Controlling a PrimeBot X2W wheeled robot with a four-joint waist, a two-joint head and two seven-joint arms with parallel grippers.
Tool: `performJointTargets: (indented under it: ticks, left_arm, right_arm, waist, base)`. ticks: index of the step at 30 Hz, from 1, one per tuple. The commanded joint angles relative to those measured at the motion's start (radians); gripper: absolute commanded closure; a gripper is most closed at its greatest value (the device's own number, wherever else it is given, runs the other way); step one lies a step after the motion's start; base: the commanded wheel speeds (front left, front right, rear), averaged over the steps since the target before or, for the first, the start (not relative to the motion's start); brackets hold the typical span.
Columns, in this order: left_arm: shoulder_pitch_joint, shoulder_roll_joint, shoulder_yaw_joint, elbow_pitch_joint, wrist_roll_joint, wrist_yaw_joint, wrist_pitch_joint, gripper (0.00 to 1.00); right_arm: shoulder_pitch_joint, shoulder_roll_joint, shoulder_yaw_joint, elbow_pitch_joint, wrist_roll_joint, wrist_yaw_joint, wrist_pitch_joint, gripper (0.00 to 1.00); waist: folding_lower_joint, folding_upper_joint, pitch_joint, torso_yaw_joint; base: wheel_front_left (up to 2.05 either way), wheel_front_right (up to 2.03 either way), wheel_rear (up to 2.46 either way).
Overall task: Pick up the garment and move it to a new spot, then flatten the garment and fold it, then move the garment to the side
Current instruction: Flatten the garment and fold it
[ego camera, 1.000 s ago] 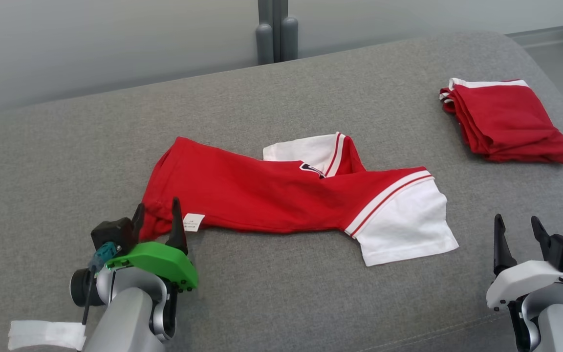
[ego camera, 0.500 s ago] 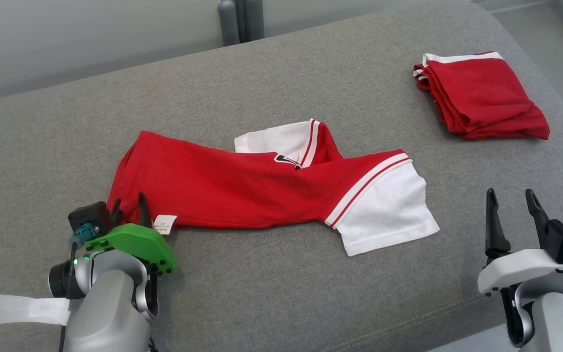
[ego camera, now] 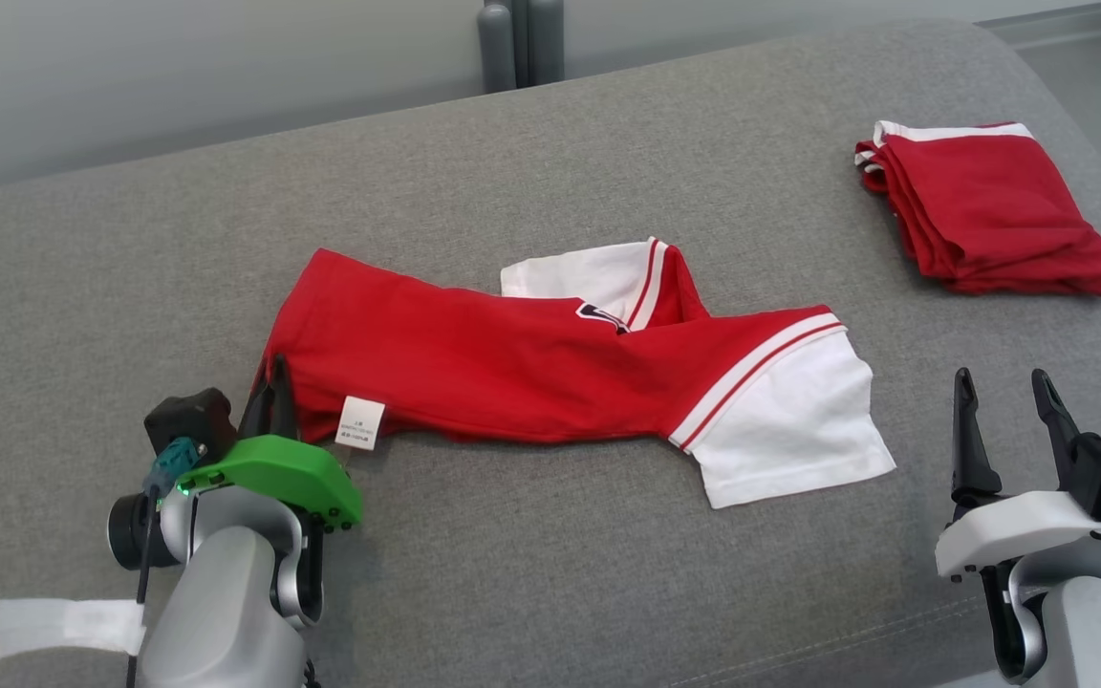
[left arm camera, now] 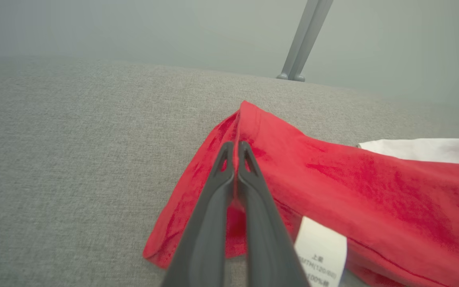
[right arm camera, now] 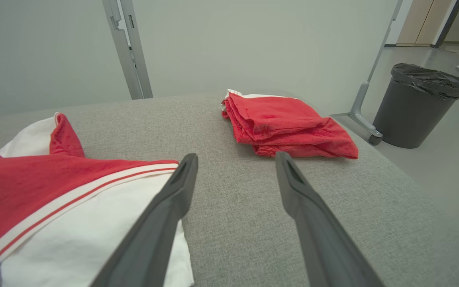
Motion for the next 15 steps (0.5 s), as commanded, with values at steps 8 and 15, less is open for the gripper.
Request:
performJointTargets:
  ticks: [8,15]
  left_arm:
    - [0.207,0.000,0.014,-0.197,0.012,-0.033,-0.002,1.00]
    - [0.326,-0.003,0.024,-0.232,-0.031,-0.031,-0.002,1.00]
  right_arm:
    - [0.030,-0.001,0.013,0.009,0.019,-0.001,0.000,0.00]
    - [0.038,-0.002,0.035,0.022,0.037,-0.001,0.000,0.00]
  waist:
    - [0.0000,0.0000,-0.036,0.059]
    - [0.0000,0.0000,-0.045,0.067]
  base:
    - [0.00,0.00,0.00]
    - [0.00,0.00,0.00]
